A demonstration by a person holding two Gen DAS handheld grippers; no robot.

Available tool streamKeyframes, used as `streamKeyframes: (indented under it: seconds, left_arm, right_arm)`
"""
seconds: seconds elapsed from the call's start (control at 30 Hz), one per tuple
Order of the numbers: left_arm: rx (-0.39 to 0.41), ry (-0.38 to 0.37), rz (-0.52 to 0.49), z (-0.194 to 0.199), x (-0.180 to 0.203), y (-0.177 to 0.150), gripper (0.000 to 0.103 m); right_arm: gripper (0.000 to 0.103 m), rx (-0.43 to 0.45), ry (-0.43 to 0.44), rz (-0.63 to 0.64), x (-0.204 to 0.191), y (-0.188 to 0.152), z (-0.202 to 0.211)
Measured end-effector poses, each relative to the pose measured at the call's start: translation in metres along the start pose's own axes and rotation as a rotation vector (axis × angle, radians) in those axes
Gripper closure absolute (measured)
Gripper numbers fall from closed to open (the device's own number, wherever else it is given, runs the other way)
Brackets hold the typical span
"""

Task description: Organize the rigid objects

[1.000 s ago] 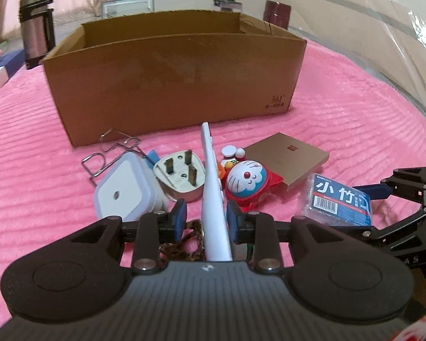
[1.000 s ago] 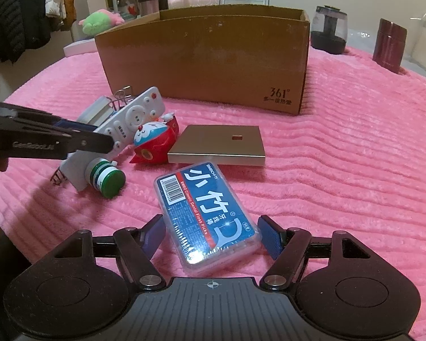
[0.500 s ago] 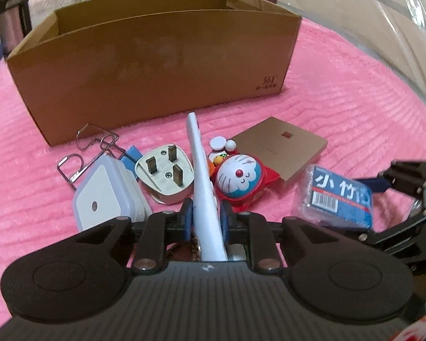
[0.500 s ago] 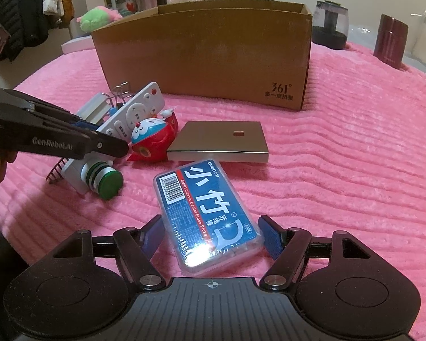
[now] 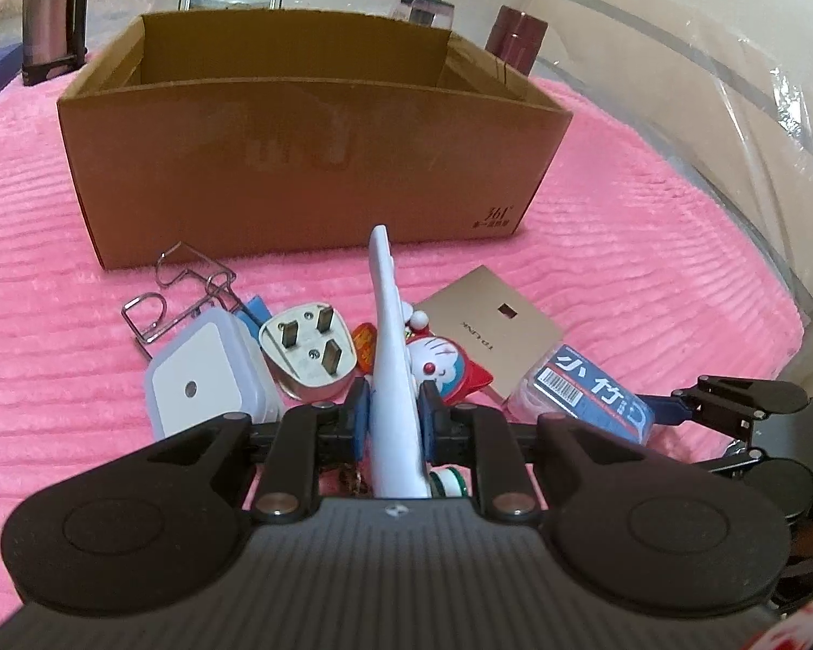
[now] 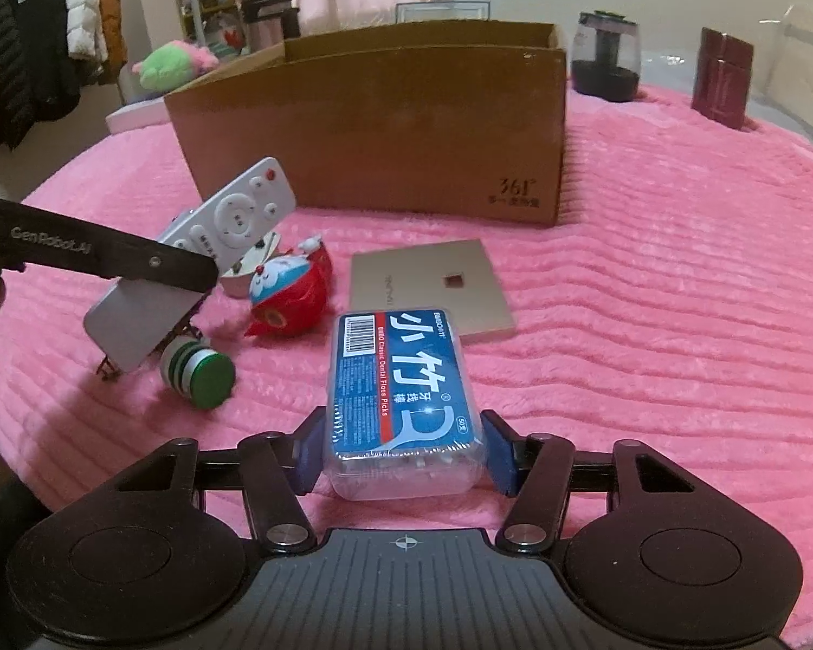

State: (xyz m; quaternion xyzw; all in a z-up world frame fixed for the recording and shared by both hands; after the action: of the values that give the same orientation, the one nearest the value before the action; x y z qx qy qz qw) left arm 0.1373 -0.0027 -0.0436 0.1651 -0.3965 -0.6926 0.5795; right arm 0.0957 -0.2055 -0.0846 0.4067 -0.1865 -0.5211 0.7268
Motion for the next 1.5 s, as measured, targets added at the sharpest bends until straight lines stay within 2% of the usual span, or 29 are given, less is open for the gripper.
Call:
streamKeyframes:
  seconds: [0.3, 0.57, 0.67, 0.8, 0.93, 1.07, 1.23, 1.33, 1.5]
  left_arm:
    - [0.041, -0.010, 0.008, 0.021, 0.002, 0.009, 0.088]
    - [0.076, -0.020, -0.013, 0.035, 0.000, 0.033, 0.088]
    - [0.096, -0.018, -0.045, 0.042, -0.002, 0.053, 0.088]
    - [0.126, -0.017, -0.087, 0.051, -0.006, 0.086, 0.088]
    - [0.135, -0.010, -0.138, 0.050, -0.012, 0.126, 0.088]
    - [0.121, 0.010, -0.188, 0.038, -0.022, 0.161, 0.088]
    - [0.073, 0.047, -0.216, 0.003, -0.042, 0.194, 0.088]
    - [0.036, 0.068, -0.225, -0.021, -0.055, 0.205, 0.088]
    - [-0.046, 0.089, -0.198, -0.068, -0.082, 0.211, 0.088]
  right_arm:
    - [0.048, 0.064, -0.011, -0.011, -0.004, 0.008, 0.021]
    - [0.048, 0.126, 0.002, -0.004, -0.008, 0.036, 0.038]
    - [0.048, 0.160, 0.023, 0.000, -0.006, 0.059, 0.042]
    - [0.048, 0.212, 0.058, 0.017, 0.000, 0.106, 0.044]
    - [0.048, 0.225, 0.073, 0.071, 0.004, 0.156, 0.031]
    - [0.048, 0.193, 0.067, 0.140, 0.008, 0.200, 0.005]
    - [0.048, 0.123, 0.052, 0.157, 0.019, 0.238, -0.042]
    - [0.048, 0.052, 0.039, 0.179, 0.024, 0.250, -0.076]
    - [0.048, -0.050, 0.009, 0.206, 0.030, 0.248, -0.126]
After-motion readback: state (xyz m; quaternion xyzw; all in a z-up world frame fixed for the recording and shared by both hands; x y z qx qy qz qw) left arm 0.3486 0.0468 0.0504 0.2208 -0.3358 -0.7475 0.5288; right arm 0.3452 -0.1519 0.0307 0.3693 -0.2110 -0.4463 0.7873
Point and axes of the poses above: each gripper's, at about its wrist camera, not at the fingertips, and z roughly against the way its jaws point, x to its right, y to its top, the point moved 3 cm from there along -z, roughly the way its jaws point, and after that the axes turned 7 degrees about x, right-handed, at the moved point
